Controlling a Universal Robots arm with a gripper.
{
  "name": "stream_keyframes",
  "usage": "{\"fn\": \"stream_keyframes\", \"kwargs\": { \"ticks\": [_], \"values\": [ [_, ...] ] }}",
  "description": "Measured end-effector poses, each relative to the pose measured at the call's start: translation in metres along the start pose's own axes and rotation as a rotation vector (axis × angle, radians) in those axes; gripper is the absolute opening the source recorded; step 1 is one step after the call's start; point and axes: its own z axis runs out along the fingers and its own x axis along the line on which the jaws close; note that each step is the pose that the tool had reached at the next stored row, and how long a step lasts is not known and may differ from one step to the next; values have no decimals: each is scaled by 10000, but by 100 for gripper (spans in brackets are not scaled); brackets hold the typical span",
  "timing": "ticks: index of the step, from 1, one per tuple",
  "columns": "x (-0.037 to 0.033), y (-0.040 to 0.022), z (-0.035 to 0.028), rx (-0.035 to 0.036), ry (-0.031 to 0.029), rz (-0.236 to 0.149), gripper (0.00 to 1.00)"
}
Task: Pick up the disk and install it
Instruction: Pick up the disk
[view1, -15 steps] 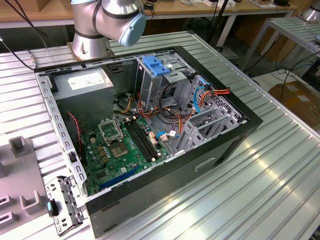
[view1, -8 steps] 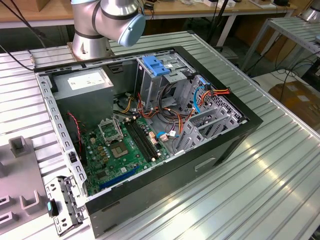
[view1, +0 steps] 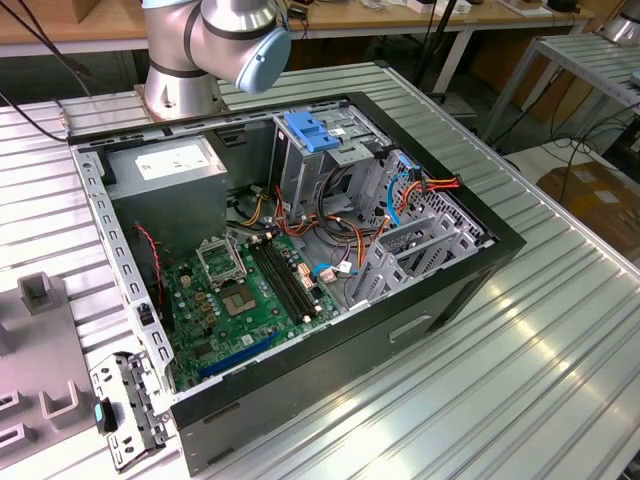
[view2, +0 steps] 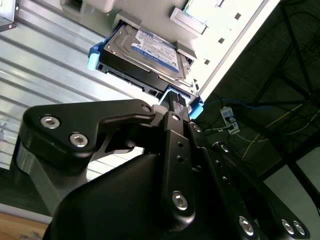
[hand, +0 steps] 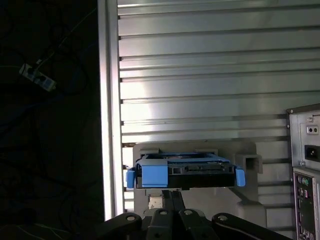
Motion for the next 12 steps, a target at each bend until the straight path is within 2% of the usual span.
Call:
{"fn": "stream_keyframes", "kwargs": {
  "ticks": [9,12],
  "values": [
    [2,0,0,0,-5,0,11],
    [3,0,0,7,7,-313,11]
  ]
}}
